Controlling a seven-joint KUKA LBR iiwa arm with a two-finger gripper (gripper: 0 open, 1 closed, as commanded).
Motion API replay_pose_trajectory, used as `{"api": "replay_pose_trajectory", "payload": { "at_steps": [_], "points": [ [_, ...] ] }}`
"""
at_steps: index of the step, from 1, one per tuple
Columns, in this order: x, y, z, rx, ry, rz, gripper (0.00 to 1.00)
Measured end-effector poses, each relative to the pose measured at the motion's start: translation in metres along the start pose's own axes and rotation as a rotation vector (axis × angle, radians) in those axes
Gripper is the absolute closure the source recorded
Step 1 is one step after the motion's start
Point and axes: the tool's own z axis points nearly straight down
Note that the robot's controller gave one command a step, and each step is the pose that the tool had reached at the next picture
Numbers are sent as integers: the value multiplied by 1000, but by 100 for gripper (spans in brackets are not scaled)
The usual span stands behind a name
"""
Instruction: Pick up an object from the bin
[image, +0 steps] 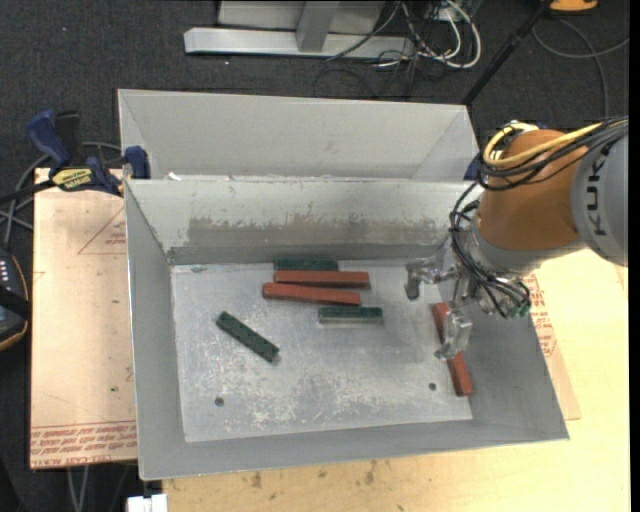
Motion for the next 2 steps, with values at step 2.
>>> {"api": "replay_pose_trajectory", "payload": {
  "at_steps": [2],
  "points": [
    [-92,81,61,4,-10,-265,0]
  ]
}}
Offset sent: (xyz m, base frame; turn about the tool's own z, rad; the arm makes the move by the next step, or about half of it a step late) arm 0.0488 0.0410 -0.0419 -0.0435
